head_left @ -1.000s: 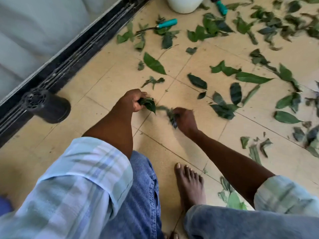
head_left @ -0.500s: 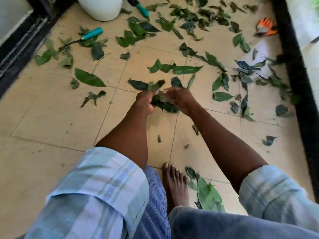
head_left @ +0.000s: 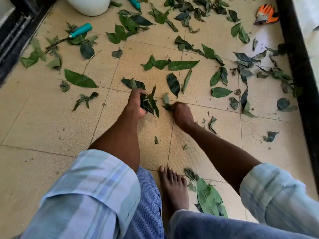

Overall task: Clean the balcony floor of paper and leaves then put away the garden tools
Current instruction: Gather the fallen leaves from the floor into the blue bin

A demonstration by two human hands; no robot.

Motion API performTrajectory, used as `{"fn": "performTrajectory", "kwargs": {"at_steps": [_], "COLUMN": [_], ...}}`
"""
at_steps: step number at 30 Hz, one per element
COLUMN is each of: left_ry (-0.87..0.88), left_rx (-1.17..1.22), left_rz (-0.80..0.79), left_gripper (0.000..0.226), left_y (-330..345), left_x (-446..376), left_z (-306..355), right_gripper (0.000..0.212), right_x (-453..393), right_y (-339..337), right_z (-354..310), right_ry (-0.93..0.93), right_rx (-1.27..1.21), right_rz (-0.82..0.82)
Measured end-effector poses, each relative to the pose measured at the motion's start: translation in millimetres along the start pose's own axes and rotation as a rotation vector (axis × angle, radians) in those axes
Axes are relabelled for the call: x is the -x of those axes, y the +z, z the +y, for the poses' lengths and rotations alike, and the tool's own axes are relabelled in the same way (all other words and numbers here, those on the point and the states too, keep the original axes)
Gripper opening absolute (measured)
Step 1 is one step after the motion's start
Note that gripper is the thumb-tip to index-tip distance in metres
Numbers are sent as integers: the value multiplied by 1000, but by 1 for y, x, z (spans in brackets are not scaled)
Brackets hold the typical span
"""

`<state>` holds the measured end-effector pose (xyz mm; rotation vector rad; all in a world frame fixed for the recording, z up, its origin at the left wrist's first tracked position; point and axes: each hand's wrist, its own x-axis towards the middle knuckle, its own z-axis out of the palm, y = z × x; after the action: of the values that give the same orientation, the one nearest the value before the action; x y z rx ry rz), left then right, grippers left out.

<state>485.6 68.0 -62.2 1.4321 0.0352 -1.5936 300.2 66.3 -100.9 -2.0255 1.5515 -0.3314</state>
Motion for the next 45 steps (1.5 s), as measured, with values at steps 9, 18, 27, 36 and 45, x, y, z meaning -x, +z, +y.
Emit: {"fn": "performTrajectory", "kwargs": {"at_steps": [9, 18, 27, 36, 45], "left_ry": [-70, 31, 97, 96, 71], "left_rx": [-24, -86, 71, -43, -126], "left_rz": [-146, 81, 236, 278, 297], "left_gripper": [49, 18, 29, 23, 27], "left_y": [30, 19, -6, -41, -57], "left_x": [-13, -32, -42, -33, -22], "left_z": [-11, -8, -4, 13, 25], "right_gripper": [11, 15, 29, 6, 24], "right_x": [-34, -38, 12, 9, 70], "right_y": [-9, -26, 17, 4, 41], "right_z": [-53, -47, 8, -26, -14], "right_ry": [298, 167, -338, -410, -677], "right_rx": [-592, -747, 230, -86, 236], "right_rz": [116, -325, -208, -417, -333]}}
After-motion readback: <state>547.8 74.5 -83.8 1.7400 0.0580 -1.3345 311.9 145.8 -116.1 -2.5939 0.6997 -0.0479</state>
